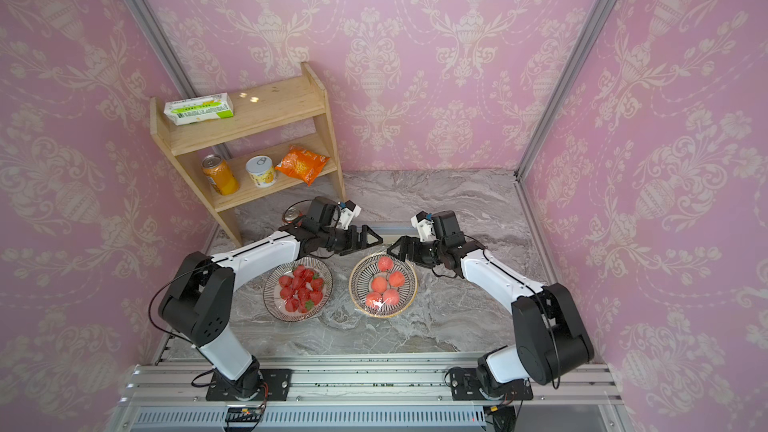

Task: Wrap the plate with plastic wrap
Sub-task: Adjust the plate at the center of the board.

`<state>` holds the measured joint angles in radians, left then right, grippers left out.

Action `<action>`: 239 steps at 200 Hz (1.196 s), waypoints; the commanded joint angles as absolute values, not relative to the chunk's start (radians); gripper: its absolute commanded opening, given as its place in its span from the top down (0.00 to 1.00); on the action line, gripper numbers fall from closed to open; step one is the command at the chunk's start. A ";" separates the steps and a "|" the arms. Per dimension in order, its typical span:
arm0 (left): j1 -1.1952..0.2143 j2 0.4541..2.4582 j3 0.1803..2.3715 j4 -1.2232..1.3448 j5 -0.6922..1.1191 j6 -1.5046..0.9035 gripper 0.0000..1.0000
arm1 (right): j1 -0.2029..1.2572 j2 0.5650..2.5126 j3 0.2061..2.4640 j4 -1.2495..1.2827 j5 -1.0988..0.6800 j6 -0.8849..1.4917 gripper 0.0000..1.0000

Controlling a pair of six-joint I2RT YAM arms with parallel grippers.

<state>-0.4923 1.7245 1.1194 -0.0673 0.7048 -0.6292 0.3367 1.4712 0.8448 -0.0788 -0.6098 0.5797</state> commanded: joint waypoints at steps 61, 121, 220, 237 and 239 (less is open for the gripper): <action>-0.525 1.926 1.222 0.084 0.801 -0.703 0.04 | 0.324 1.655 0.861 0.085 -0.620 0.620 0.11; -0.511 1.983 1.214 0.067 0.771 -0.681 0.04 | 0.314 1.648 0.820 0.086 -0.609 0.603 0.12; -0.481 1.929 1.162 0.051 0.762 -0.672 0.02 | 0.359 1.579 0.613 0.281 -0.694 0.818 0.09; -0.467 1.895 1.201 -0.035 0.734 -0.617 0.01 | 0.365 1.584 0.584 0.316 -0.710 0.876 0.09; -0.465 1.890 1.205 -0.043 0.728 -0.608 0.01 | 0.365 1.584 0.582 0.314 -0.711 0.881 0.09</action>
<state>-0.4927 1.9629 1.1538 0.0643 0.7761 -0.6868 0.3527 1.5925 0.6216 0.2409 -0.6724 0.7742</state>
